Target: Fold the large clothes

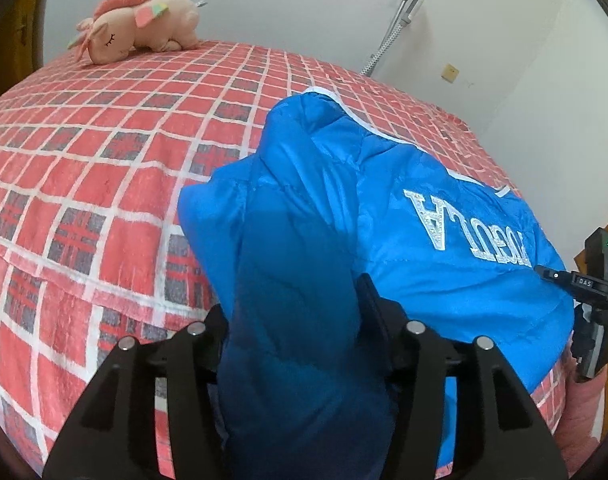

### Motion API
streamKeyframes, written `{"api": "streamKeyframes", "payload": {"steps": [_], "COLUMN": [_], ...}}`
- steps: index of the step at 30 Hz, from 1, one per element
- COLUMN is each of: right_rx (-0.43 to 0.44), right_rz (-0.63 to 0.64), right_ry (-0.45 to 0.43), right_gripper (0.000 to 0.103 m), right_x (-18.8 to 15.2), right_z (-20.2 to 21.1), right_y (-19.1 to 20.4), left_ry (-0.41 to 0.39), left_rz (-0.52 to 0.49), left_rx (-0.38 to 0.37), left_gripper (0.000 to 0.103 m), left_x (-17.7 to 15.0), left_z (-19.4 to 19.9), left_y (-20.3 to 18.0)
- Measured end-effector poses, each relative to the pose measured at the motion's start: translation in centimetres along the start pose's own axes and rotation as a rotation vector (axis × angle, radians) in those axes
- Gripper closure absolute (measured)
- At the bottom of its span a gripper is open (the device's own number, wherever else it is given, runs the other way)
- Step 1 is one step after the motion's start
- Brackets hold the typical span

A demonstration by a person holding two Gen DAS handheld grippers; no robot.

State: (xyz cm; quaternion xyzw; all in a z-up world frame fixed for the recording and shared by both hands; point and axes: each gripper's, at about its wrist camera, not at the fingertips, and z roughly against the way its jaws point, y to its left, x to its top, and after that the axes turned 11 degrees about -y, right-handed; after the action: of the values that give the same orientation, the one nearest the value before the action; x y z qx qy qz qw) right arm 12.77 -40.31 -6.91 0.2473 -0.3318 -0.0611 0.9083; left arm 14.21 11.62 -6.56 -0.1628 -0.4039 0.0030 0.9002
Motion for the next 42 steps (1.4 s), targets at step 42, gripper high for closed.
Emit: {"api": "streamKeyframes", "payload": {"steps": [42], "right_rx": [-0.216], "right_rz": [0.311], "right_ry": [-0.100], "right_gripper": [0.070], "right_x": [-6.4], "right_z": [4.2], "right_y": [6.5], "left_ry": [-0.044], "left_rz": [-0.246], "left_rx": [0.159], "left_gripper": [0.024], "left_x": [-3.5], "left_z": [1.4], "left_y": [-10.3]}}
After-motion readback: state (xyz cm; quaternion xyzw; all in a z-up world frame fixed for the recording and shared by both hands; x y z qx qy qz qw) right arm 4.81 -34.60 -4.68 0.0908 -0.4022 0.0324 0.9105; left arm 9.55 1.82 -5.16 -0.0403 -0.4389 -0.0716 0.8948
